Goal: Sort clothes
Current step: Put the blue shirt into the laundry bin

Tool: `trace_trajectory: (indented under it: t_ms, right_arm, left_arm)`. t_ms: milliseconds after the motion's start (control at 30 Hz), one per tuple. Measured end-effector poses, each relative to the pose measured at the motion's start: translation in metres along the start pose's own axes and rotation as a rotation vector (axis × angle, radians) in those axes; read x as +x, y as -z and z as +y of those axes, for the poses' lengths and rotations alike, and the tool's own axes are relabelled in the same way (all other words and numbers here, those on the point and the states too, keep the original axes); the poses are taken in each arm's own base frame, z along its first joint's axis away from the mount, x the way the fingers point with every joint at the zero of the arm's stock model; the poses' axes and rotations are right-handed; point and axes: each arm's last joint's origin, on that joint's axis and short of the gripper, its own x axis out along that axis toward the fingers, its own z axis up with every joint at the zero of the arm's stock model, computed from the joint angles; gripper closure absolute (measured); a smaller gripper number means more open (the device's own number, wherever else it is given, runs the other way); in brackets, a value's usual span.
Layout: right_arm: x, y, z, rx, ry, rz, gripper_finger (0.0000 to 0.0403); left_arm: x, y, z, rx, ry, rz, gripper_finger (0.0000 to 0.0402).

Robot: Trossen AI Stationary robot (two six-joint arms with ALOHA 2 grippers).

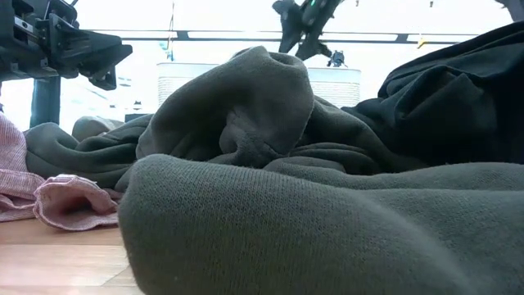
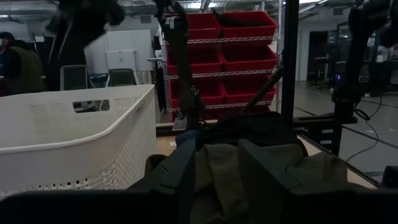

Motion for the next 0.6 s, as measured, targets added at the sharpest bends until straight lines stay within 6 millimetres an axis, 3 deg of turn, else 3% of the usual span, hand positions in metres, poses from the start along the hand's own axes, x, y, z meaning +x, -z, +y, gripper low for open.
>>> trace_trajectory:
  t_ms: [200,367,600]
  right_arm:
    - [-0.062,0.006,0.014,-0.009,-0.053,-0.119,0.0205]
    - [-0.102,0.02,0.028,-0.046,-0.065,-0.172,0.0206]
    - [-0.131,0.052,0.047,-0.057,-0.017,-0.145,0.0206]
  left_arm:
    - [0.0,0.0,0.0,0.0,0.0,0.0,0.0276]
    - [0.0,0.0,0.0,0.0,0.0,0.0,0.0276]
    - [0.0,0.0,0.0,0.0,0.0,0.0,0.0276]
